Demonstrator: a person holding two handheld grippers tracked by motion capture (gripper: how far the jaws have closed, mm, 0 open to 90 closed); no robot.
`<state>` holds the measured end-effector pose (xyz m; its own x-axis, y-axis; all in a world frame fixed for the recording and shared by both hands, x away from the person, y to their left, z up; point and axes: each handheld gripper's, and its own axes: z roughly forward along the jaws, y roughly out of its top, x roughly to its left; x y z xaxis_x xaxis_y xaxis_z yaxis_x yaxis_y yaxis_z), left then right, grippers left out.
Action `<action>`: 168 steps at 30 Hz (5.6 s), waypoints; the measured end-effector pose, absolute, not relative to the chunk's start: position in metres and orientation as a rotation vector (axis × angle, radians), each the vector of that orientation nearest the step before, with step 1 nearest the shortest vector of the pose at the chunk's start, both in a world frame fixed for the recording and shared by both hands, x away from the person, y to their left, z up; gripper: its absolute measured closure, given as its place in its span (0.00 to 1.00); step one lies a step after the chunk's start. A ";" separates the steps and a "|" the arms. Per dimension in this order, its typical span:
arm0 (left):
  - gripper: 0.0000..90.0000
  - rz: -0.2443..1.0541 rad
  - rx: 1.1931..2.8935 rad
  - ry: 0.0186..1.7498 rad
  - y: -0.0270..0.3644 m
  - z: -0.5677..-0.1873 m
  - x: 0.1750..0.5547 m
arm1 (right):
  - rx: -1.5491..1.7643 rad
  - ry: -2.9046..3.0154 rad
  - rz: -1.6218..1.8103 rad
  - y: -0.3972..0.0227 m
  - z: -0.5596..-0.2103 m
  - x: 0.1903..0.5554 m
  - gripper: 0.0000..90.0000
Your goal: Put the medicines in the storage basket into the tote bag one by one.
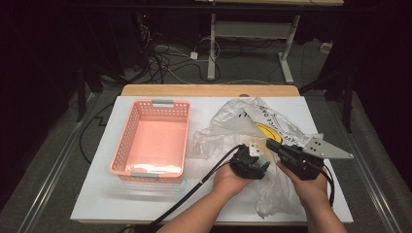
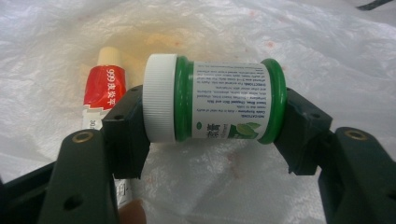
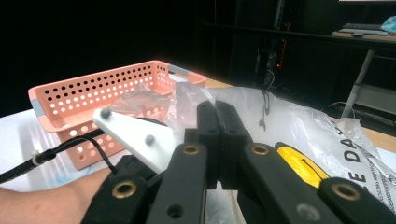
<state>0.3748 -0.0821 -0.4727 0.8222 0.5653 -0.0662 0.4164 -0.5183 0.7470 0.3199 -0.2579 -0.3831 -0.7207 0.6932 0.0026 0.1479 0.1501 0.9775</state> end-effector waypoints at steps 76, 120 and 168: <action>0.00 0.278 1.992 0.779 0.095 -0.414 0.297 | 0.809 1.986 1.590 -0.256 -0.385 0.319 1.00; 0.43 0.423 1.901 1.192 0.207 -0.408 0.317 | 0.812 1.994 1.578 -0.258 -0.387 0.320 1.00; 0.98 -0.197 2.552 1.357 0.182 -0.416 0.367 | 0.806 1.998 1.587 -0.255 -0.386 0.319 1.00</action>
